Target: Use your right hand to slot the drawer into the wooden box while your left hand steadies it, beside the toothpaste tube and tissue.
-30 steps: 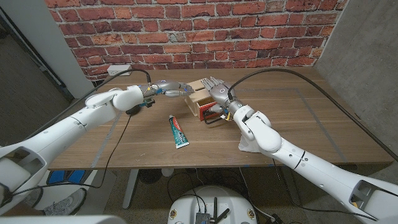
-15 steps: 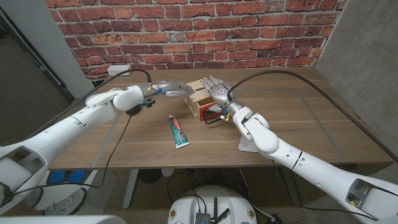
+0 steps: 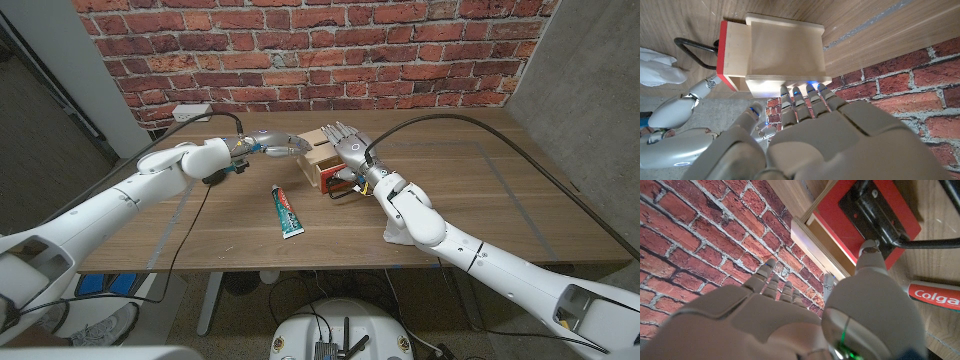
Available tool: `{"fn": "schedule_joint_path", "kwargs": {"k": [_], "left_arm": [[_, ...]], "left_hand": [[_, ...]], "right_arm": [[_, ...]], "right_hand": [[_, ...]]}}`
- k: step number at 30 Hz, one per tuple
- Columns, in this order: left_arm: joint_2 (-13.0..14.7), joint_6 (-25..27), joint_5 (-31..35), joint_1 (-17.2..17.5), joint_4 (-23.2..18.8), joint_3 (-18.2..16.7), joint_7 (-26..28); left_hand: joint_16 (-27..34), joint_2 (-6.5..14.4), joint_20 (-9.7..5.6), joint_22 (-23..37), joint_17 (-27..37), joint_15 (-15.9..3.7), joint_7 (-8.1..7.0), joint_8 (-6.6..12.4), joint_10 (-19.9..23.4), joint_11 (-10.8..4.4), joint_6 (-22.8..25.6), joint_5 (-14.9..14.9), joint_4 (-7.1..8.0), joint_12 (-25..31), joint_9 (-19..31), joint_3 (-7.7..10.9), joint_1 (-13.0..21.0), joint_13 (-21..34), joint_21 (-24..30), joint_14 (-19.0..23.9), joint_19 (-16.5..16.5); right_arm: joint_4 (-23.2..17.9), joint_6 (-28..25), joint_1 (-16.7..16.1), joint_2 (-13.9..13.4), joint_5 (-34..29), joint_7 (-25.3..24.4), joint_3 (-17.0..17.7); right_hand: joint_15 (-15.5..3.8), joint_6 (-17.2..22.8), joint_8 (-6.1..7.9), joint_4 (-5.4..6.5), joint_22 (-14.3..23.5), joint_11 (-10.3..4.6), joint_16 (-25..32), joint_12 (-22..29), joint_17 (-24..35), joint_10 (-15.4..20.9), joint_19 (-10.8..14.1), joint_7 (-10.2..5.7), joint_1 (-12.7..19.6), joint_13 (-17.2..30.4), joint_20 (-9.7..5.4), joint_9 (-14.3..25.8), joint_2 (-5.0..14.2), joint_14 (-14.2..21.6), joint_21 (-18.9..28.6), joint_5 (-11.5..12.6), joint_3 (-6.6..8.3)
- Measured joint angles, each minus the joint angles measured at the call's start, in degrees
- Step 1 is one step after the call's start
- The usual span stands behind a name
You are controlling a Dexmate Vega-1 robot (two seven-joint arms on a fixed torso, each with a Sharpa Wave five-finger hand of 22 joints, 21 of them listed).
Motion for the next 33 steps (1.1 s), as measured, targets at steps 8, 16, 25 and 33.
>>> {"fn": "schedule_joint_path", "kwargs": {"k": [8,16,25,33], "left_arm": [[-0.2,0.0,-0.1,-0.3,0.4,0.2,-0.2],[-0.4,0.0,-0.1,-0.5,0.7,0.4,-0.3],[-0.5,0.0,-0.1,-0.6,0.8,0.5,-0.3],[-0.6,0.1,-0.1,-0.6,0.8,0.6,-0.3]], "left_hand": [[0.0,0.0,0.00,0.0,0.0,-0.30,0.00,0.00,0.6,-0.01,0.0,0.0,0.24,0.0,0.0,0.24,0.0,0.0,0.0,0.3,0.0],[0.0,0.0,-0.31,0.0,0.0,-0.30,-0.04,0.00,0.6,-0.01,0.0,0.0,0.23,0.0,0.0,0.23,0.0,0.0,0.0,0.3,0.3],[0.0,0.0,0.01,0.0,0.0,-0.30,-0.18,0.00,0.6,0.00,0.2,0.0,0.24,0.0,0.0,0.23,0.0,0.0,0.0,0.3,0.6],[0.0,0.0,0.00,0.0,0.0,-0.10,-0.18,0.00,0.6,0.00,0.2,0.0,0.24,0.0,0.0,0.23,0.0,0.0,0.0,0.5,0.6]], "right_arm": [[0.7,-0.2,0.4,0.1,0.6,-0.8,-0.3],[1.4,-0.2,1.0,0.1,1.2,-1.7,-0.6],[2.1,-0.2,1.6,0.1,1.8,-2.4,-0.9],[2.7,-0.3,2.2,0.1,2.2,-3.0,-1.2]], "right_hand": [[0.05,0.0,0.00,0.00,0.0,0.00,0.0,0.0,-0.1,0.0,0.3,0.00,0.0,0.0,-0.32,0.0,0.01,0.5,0.4,0.4,0.00],[-0.12,0.0,0.21,0.00,0.0,-0.10,0.0,0.4,-0.1,0.5,0.9,0.00,-0.3,0.0,-0.31,0.0,0.30,0.7,0.4,0.5,0.00],[-0.12,-0.2,0.21,0.00,0.0,-0.29,0.0,0.4,-0.3,0.9,1.5,-0.21,-0.3,0.2,-0.31,0.0,0.30,0.7,0.4,0.8,0.00],[-0.20,0.0,0.21,0.00,0.0,-0.35,0.4,0.4,-0.3,1.2,1.5,-0.41,-0.3,0.2,-0.31,0.0,0.30,1.2,0.4,0.8,0.00]]}}
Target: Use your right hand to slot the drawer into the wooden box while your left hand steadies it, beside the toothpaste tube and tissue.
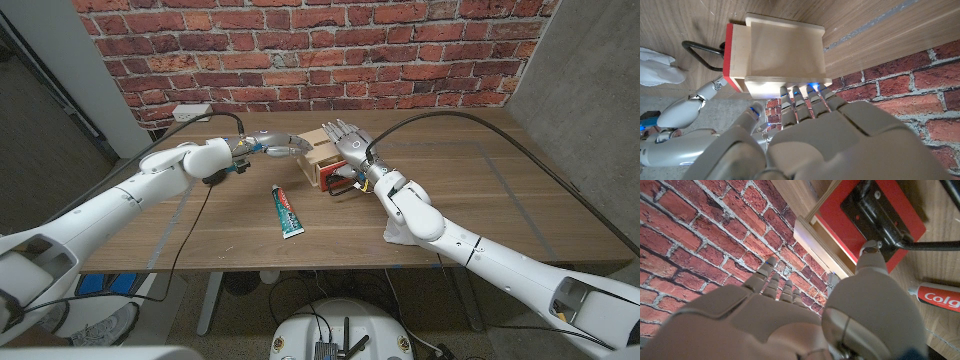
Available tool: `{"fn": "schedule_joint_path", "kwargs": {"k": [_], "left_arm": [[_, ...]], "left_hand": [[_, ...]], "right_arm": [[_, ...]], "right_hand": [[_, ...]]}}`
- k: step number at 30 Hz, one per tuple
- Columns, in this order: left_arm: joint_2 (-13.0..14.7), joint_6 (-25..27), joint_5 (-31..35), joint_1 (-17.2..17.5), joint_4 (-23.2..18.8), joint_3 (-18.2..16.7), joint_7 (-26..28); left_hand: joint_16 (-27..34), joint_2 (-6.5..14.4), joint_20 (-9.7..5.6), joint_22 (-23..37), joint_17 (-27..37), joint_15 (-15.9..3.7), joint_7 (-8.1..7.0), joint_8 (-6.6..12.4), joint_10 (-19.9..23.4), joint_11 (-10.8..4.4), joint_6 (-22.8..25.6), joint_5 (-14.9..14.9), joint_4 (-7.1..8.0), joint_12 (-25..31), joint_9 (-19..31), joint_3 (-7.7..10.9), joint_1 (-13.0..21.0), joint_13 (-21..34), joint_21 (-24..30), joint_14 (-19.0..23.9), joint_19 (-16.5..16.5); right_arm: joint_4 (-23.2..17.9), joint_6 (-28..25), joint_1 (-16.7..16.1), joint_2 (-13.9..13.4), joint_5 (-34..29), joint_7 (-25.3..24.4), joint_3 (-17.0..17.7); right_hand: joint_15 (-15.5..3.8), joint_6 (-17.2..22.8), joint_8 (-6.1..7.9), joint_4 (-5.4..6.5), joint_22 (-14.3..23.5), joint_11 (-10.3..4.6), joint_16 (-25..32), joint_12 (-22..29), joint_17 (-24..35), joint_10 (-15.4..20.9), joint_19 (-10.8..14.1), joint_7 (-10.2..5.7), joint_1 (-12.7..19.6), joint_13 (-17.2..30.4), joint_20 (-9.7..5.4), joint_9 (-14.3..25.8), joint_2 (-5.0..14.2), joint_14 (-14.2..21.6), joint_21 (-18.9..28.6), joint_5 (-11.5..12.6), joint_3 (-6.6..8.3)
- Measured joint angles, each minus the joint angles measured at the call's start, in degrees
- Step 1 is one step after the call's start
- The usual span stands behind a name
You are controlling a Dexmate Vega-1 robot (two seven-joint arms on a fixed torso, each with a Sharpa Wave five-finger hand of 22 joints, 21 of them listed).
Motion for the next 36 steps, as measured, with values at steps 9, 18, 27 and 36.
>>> {"fn": "schedule_joint_path", "kwargs": {"k": [9,18,27,36], "left_arm": [[-0.1,0.1,0.0,-0.1,0.1,0.1,0.0],[-0.4,0.0,0.0,-0.3,0.5,0.3,0.1],[-0.5,-0.1,0.0,-0.5,0.6,0.5,0.1],[-0.6,-0.1,0.1,-0.5,0.6,0.5,0.1]], "left_hand": [[0.0,0.0,0.00,0.0,0.0,0.00,0.00,0.00,0.0,0.00,0.0,0.0,0.24,0.0,0.0,0.24,0.0,0.0,0.0,0.0,0.0],[0.0,0.0,0.00,0.0,0.0,0.00,0.25,0.00,0.1,-0.06,0.3,0.0,0.24,0.0,0.0,0.24,0.0,0.0,0.0,0.0,0.0],[0.0,0.0,0.00,0.0,0.0,0.00,0.31,0.00,0.2,-0.22,0.3,0.0,0.24,0.0,0.0,0.24,0.0,0.0,0.0,0.0,0.0],[0.0,0.0,0.00,0.0,0.0,-0.22,0.30,0.00,0.2,-0.22,0.3,0.0,-0.08,0.0,0.0,0.56,0.0,0.0,0.0,0.2,0.0]], "right_arm": [[0.5,-0.1,0.4,0.0,0.5,-0.6,-0.2],[1.3,-0.3,0.9,0.1,0.9,-1.3,-0.5],[1.8,-0.3,1.5,0.4,1.3,-1.8,-0.7],[2.8,-0.3,2.2,0.9,1.9,-2.7,-1.1]], "right_hand": [[0.20,0.0,0.23,0.00,0.0,-0.27,0.0,0.0,0.0,0.3,0.3,0.00,-0.5,0.0,-0.32,0.0,0.12,0.2,0.0,0.0,0.00],[-0.11,0.0,0.23,0.00,0.0,-0.27,0.0,0.0,0.0,0.3,0.6,0.00,-0.7,0.0,0.00,0.0,-0.08,0.5,0.0,0.4,0.00],[-0.11,0.3,0.23,0.18,0.0,-0.27,0.0,0.0,0.0,0.3,0.6,-0.31,-0.7,0.0,0.00,0.0,-0.08,0.5,0.0,0.4,-0.18],[-0.11,0.6,0.23,0.18,0.0,0.04,0.0,0.0,-0.2,0.6,0.6,-0.62,-0.8,0.0,-0.01,0.0,0.08,0.5,0.0,0.9,-0.18]]}}
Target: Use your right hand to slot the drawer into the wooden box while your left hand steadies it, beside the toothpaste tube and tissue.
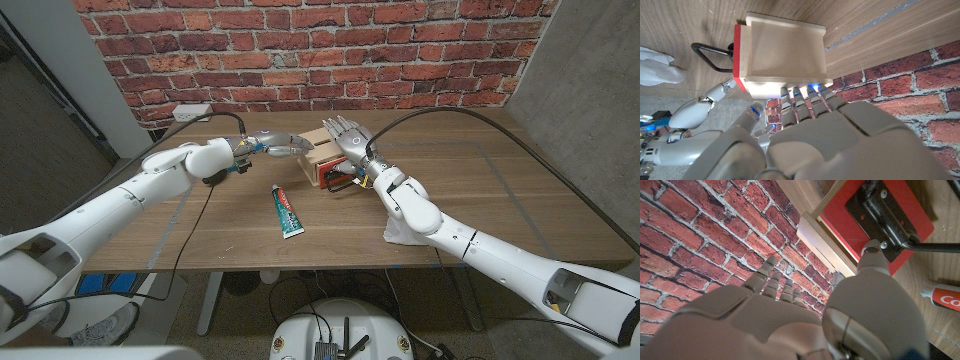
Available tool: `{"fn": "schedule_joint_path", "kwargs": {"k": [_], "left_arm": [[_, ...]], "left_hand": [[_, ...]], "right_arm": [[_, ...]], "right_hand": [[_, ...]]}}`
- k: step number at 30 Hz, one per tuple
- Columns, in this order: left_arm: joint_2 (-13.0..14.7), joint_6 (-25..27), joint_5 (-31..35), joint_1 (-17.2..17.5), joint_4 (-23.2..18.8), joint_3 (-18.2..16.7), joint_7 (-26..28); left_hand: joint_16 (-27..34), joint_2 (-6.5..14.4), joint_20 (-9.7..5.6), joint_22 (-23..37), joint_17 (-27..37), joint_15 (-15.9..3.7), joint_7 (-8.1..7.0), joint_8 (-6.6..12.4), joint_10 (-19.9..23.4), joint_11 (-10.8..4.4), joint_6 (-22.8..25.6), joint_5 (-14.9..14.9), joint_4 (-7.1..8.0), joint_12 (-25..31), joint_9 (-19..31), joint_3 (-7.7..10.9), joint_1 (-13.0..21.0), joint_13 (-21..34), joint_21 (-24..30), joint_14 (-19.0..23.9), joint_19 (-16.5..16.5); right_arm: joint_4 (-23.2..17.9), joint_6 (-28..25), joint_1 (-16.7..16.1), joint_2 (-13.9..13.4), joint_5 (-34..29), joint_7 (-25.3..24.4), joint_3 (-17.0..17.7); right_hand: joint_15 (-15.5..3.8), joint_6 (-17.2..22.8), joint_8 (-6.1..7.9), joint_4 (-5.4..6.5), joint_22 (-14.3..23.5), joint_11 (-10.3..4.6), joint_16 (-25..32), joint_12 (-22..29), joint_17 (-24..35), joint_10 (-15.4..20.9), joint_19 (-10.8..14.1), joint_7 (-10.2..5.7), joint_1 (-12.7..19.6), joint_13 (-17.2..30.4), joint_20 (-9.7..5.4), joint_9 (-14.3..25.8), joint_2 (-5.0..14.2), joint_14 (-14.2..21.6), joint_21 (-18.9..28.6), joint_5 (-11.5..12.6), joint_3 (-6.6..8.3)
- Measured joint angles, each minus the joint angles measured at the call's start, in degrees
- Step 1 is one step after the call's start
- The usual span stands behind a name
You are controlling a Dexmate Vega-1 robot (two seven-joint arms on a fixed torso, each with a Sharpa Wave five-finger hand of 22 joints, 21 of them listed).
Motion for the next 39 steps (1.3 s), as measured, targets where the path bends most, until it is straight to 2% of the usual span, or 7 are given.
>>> {"fn": "schedule_joint_path", "kwargs": {"k": [20,39], "left_arm": [[0.1,0.4,0.1,0.5,-0.9,0.0,0.2],[-0.1,0.3,0.2,0.4,-0.6,0.0,0.1]], "left_hand": [[0.0,0.0,0.00,0.0,0.0,0.00,-0.12,-0.04,0.0,0.01,0.1,0.0,0.24,0.0,0.0,0.24,0.0,0.0,0.0,0.0,0.0],[0.0,0.0,0.00,0.0,0.0,0.00,-0.38,-0.05,0.2,-0.20,0.4,0.0,0.24,0.0,0.0,0.23,0.0,0.0,0.0,0.0,0.0]], "right_arm": [[4.2,0.3,3.7,2.6,0.6,-1.2,-2.5],[6.7,-0.1,5.5,3.3,1.6,-2.7,-3.9]], "right_hand": [[0.00,0.3,0.00,0.00,0.0,-0.31,0.0,0.0,0.0,0.3,0.0,-0.30,-0.1,0.0,0.00,0.0,0.15,0.0,0.0,0.4,0.00],[0.30,0.5,0.00,0.15,0.0,-0.31,0.0,0.0,0.0,0.3,0.4,-0.52,-0.1,0.0,0.41,0.0,0.14,0.3,0.0,0.8,0.15]]}}
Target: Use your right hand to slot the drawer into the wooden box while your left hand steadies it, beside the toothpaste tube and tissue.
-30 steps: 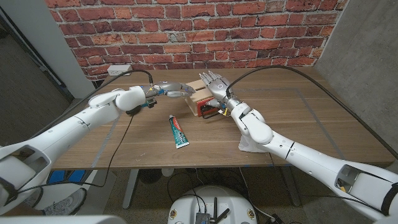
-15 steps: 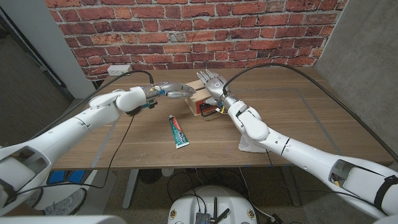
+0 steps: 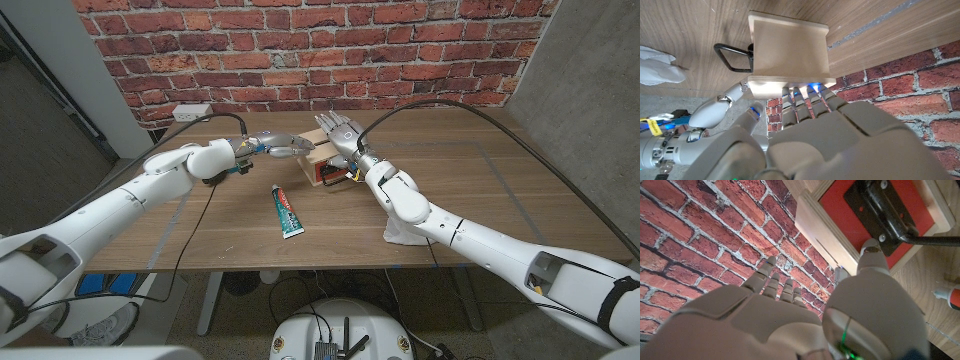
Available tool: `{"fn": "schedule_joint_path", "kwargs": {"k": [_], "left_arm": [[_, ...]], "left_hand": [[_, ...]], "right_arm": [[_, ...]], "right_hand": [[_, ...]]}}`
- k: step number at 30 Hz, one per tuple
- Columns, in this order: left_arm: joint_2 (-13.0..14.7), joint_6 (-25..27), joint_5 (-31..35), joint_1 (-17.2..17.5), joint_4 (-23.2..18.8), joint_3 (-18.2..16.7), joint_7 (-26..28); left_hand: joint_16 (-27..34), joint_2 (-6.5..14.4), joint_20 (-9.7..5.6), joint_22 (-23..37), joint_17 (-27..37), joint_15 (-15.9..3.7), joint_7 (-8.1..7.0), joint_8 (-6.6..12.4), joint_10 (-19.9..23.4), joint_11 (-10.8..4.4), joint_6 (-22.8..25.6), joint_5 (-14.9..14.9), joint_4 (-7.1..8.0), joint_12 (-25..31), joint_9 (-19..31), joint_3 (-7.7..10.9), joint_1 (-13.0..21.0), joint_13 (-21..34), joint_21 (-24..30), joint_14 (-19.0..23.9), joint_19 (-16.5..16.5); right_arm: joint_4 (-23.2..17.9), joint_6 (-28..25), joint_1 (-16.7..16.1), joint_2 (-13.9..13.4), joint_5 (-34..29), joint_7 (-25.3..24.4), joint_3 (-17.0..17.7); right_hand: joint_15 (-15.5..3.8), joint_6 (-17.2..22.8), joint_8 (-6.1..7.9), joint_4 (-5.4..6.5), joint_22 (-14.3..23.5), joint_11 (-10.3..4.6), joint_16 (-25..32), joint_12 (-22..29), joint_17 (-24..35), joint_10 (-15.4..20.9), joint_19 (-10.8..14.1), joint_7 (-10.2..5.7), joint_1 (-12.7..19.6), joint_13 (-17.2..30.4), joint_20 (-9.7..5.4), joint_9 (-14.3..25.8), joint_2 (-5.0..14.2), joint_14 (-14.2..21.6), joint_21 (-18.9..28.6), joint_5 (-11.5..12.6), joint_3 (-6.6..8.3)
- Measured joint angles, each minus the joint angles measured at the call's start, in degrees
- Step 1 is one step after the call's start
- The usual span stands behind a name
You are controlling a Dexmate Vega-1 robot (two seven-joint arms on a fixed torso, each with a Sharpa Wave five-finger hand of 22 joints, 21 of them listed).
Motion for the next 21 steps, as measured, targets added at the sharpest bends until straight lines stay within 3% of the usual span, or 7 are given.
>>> {"fn": "schedule_joint_path", "kwargs": {"k": [21], "left_arm": [[0.1,-0.1,0.2,0.3,-0.6,0.0,0.2]], "left_hand": [[0.0,0.0,0.00,0.0,0.0,0.21,0.09,-0.22,0.3,0.31,-0.1,0.0,0.00,0.0,0.0,0.32,0.0,0.0,0.0,0.2,0.0]], "right_arm": [[0.9,-1.5,0.8,0.4,0.2,-0.6,-1.1]], "right_hand": [[-0.52,0.8,0.00,-0.08,0.0,-0.30,0.0,0.0,0.0,0.9,0.7,-0.80,-0.3,0.0,-0.10,0.0,0.31,0.5,0.0,0.5,-0.08]]}}
